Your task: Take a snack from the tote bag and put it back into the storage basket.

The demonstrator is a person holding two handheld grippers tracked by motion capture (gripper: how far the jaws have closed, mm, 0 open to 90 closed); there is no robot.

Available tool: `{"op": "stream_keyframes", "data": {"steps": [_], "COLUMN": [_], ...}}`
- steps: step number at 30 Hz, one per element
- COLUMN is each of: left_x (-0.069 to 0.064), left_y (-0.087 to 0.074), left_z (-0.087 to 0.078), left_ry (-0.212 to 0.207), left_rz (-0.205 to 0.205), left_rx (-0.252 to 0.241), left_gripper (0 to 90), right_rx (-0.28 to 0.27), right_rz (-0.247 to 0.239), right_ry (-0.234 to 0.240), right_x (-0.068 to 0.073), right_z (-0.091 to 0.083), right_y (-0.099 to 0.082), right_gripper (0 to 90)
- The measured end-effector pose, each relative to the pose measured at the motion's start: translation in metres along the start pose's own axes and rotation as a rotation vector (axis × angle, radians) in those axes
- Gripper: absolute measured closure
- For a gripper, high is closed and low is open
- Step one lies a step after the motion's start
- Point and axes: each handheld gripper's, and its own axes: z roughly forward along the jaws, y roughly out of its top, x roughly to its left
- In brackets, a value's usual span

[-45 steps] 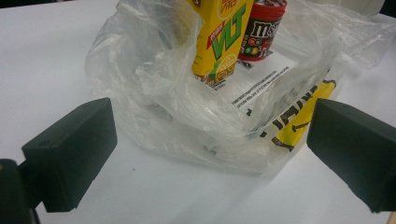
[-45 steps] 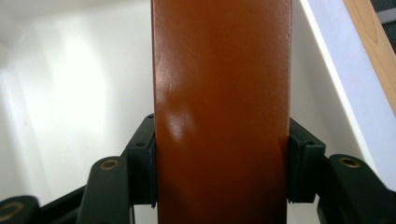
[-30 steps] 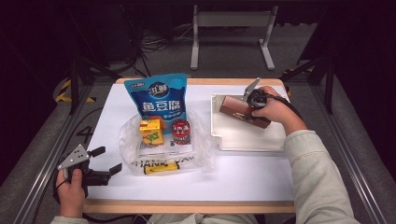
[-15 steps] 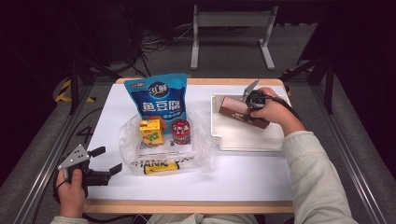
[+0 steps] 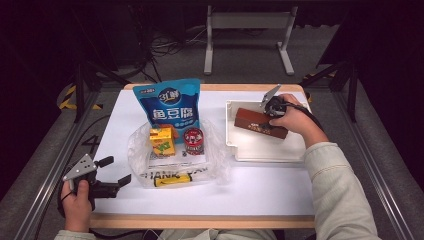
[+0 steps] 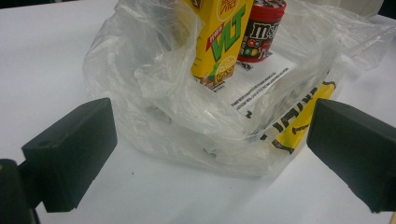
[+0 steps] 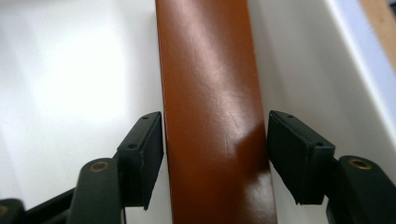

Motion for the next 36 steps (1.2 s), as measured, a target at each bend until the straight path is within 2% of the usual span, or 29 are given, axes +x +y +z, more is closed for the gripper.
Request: {"op": "stream_keyframes", "data": {"steps": [1,4,5,8,9,11,12,15,17,20,21,22,23,29,32,36], "left_x": [0.001,0.001,0.001,0.002,0.002,0.002,0.003,0.003,0.004,0.004,0.004,0.004,0.004,0.004,0.004,0.004], "left_y": [0.001,0.002,0.003,0.004,0.005,0.006,0.006,0.007,0.008,0.008,0.008,0.008,0.008,0.007,0.007,0.007], "left_z": [0.001,0.003,0.003,0.006,0.007,0.008,0.007,0.006,0.006,0.006,0.006,0.006,0.006,0.004,0.003,0.003], "left_ry": [0.003,0.003,0.000,-0.003,-0.003,-0.002,0.000,0.011,0.013,0.010,0.011,0.011,0.012,0.015,0.016,0.014], "left_rz": [0.004,0.002,0.004,0.005,0.008,0.010,0.009,0.000,-0.003,-0.003,-0.004,-0.004,-0.005,-0.005,-0.006,-0.007], "left_rx": [-0.005,-0.011,-0.009,-0.010,-0.008,-0.016,-0.020,-0.037,-0.040,-0.043,-0.042,-0.042,-0.040,-0.045,-0.049,-0.047], "left_gripper": [2.5,2.6,2.6,2.6,2.8,2.9,3.0,3.0,3.0,3.0,3.0,3.0,3.0,3.0,3.0,3.0], "right_rx": [-0.027,-0.050,-0.077,-0.100,-0.129,-0.138,-0.153,-0.168,-0.171,-0.178,-0.197,-0.197,-0.221,-0.238,-0.216,-0.207], "right_rz": [0.021,0.030,0.050,0.055,0.077,0.087,0.122,0.153,0.161,0.213,0.239,0.239,0.259,0.301,0.311,0.321], "right_ry": [-0.007,-0.012,-0.020,-0.033,-0.044,-0.044,-0.034,-0.021,-0.014,-0.004,-0.002,-0.002,0.007,-0.008,-0.025,-0.025], "right_x": [0.001,0.002,0.003,0.006,0.009,0.010,0.014,0.018,0.019,0.025,0.028,0.028,0.032,0.038,0.041,0.044], "right_z": [-0.007,-0.013,-0.020,-0.027,-0.033,-0.036,-0.041,-0.046,-0.047,-0.051,-0.052,-0.052,-0.053,-0.049,-0.044,-0.038], "right_y": [-0.001,-0.001,-0.001,-0.001,-0.002,-0.002,-0.005,-0.008,-0.009,-0.012,-0.014,-0.014,-0.017,-0.024,-0.026,-0.029], "right_gripper": [37.0,37.3,38.0,39.2,42.5,44.1,49.9,58.2,61.1,71.2,77.8,77.8,84.1,89.9,89.9,89.9]}}
